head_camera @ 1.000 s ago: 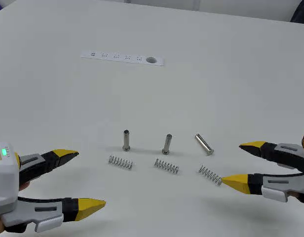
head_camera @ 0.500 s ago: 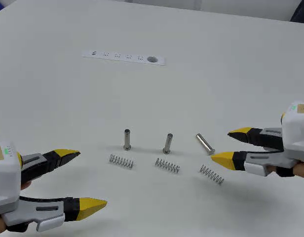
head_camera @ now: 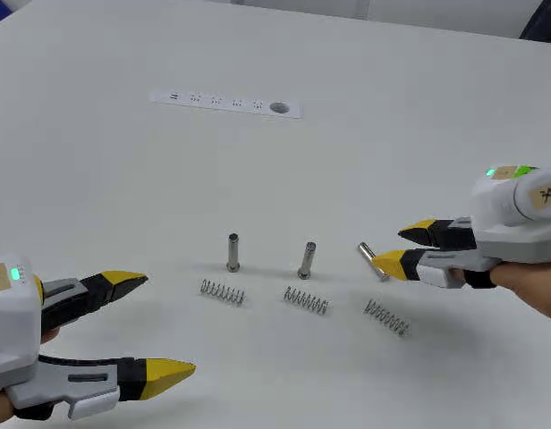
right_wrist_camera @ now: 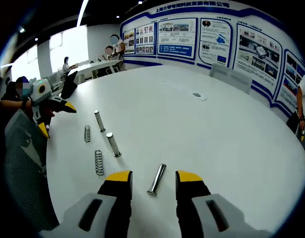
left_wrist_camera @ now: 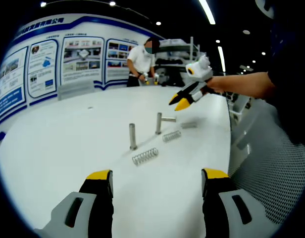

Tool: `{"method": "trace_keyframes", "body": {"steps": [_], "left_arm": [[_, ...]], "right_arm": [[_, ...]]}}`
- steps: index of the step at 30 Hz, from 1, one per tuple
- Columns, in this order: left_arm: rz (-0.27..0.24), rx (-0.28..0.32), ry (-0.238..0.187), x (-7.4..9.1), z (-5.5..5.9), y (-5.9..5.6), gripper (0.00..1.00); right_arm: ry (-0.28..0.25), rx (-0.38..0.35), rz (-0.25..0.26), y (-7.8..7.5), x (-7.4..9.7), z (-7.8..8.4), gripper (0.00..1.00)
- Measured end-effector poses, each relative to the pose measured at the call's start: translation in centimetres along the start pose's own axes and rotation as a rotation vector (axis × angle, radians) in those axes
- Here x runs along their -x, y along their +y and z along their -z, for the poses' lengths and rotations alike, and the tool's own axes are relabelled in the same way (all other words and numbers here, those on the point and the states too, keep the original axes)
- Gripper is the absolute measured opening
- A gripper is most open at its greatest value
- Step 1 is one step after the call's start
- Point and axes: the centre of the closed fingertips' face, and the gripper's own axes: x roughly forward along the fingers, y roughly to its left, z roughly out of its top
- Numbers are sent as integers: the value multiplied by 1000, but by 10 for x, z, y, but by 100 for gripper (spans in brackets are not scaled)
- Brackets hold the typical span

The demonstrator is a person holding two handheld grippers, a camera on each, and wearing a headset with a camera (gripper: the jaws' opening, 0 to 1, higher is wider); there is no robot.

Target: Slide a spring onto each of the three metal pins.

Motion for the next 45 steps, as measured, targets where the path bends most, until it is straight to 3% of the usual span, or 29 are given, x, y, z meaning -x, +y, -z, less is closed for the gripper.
{"method": "trace_keyframes", "body": {"steps": [24,29,45], "left_arm": [[5,3,4,-1,2,0,73],[6,4,6,-1,2,-1,73],[7,4,6,-1,3,-1,73]], "right_arm": [[126,-79,69,-14,-37,8,21],[151,-87,95,-17,-41,11,18],[212,-121,112,-15,-50,23,12]]}}
